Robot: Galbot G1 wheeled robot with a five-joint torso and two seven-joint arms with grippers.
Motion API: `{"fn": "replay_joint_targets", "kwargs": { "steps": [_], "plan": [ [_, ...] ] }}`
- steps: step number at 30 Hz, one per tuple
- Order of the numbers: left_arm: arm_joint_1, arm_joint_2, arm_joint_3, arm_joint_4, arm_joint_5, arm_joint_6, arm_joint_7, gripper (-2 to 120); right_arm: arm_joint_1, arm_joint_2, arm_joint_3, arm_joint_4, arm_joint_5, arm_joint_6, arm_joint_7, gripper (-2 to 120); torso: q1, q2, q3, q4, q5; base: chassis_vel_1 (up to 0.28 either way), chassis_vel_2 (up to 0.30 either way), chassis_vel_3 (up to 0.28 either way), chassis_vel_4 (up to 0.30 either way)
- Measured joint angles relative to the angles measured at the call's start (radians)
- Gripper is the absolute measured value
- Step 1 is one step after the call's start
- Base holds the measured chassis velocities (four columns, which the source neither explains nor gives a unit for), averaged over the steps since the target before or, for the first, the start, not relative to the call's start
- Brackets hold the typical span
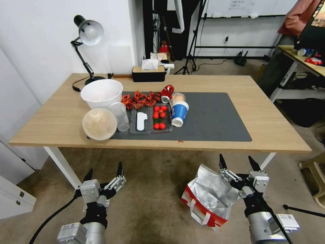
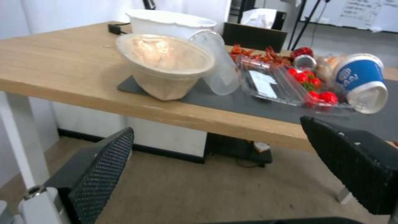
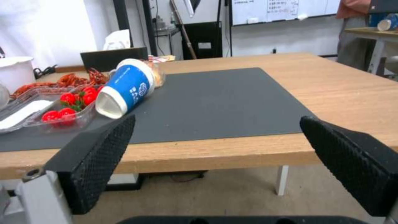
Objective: Pick up the food delivery bag from the floor and place it on the table.
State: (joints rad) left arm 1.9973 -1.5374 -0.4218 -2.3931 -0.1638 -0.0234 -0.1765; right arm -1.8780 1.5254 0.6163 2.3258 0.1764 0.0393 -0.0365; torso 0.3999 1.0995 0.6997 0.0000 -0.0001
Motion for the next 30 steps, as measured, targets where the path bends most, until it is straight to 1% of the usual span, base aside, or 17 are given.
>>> {"fn": "replay_joint_targets", "kwargs": {
  "steps": [2, 6, 11, 13, 15, 17, 18, 21, 22, 25, 30],
  "plan": [
    [0.001, -0.002, -0.001, 0.005, 0.003, -0.009, 0.023, 100, 0.0, 0.002, -0.003, 0.0, 0.001, 0.0, 0.0, 100, -0.002, -0.006, -0.003, 0.0, 0.0, 0.0, 0.0, 0.0, 0.0],
    [0.001, -0.006, -0.001, 0.006, 0.007, -0.017, 0.047, 100, 0.002, 0.002, -0.003, 0.0, 0.001, -0.001, -0.001, 100, -0.009, -0.02, -0.011, 0.0, 0.0001, 0.0, 0.0, 0.0, 0.0],
    [0.0, -0.009, -0.004, 0.008, 0.008, -0.02, 0.053, 100, 0.003, 0.004, -0.004, -0.002, 0.001, -0.001, -0.002, 100, -0.016, -0.035, -0.019, 0.0, 0.0001, 0.0, 0.0, 0.0, 0.0],
    [0.003, -0.008, -0.006, 0.009, 0.008, -0.027, 0.054, 100, -0.002, 0.007, -0.007, -0.005, 0.001, 0.001, -0.004, 100, -0.024, -0.055, -0.03, 0.0, 0.0001, 0.0, 0.0, 0.0, 0.0],
    [0.004, -0.007, -0.008, 0.01, 0.008, -0.028, 0.055, 100, -0.002, 0.007, -0.008, -0.006, 0.001, 0.003, -0.004, 100, -0.027, -0.06, -0.033, 0.0, 0.0001, 0.0, 0.0, 0.0, 0.0],
    [0.003, -0.002, -0.016, 0.013, 0.008, -0.03, 0.056, 100, -0.003, 0.011, -0.011, -0.011, -0.003, 0.009, -0.005, 100, -0.036, -0.082, -0.046, 0.0, 0.0, 0.0, 0.0, 0.0, 0.0],
    [0.003, -0.002, -0.016, 0.013, 0.008, -0.03, 0.056, 100, -0.003, 0.011, -0.011, -0.011, -0.003, 0.009, -0.005, 100, -0.036, -0.082, -0.046, 0.0, 0.0, 0.0, 0.0, 0.0, 0.0],
    [0.007, -0.002, -0.022, 0.012, 0.01, -0.03, 0.058, 100, -0.003, 0.018, -0.015, -0.014, -0.013, 0.016, -0.004, 100, -0.046, -0.105, -0.059, 0.0, 0.0, 0.0, 0.0, 0.0, 0.0],
    [0.007, -0.002, -0.022, 0.012, 0.01, -0.03, 0.058, 100, -0.003, 0.018, -0.015, -0.014, -0.013, 0.016, -0.004, 100, -0.046, -0.105, -0.059, 0.0, 0.0, 0.0, 0.0, 0.0, 0.0],
    [0.012, -0.002, -0.025, 0.006, 0.013, -0.032, 0.067, 100, -0.001, 0.024, -0.018, -0.011, -0.018, 0.016, -0.003, 100, -0.056, -0.126, -0.07, 0.0, 0.0, 0.0, 0.0, 0.0, 0.0],
    [0.012, 0.004, -0.025, 0.005, 0.013, -0.032, 0.072, 100, 0.001, 0.025, -0.016, -0.008, -0.02, 0.014, -0.001, 100, -0.064, -0.145, -0.081, 0.0, 0.0, 0.0, 0.0, 0.0, 0.0]
  ]
}}
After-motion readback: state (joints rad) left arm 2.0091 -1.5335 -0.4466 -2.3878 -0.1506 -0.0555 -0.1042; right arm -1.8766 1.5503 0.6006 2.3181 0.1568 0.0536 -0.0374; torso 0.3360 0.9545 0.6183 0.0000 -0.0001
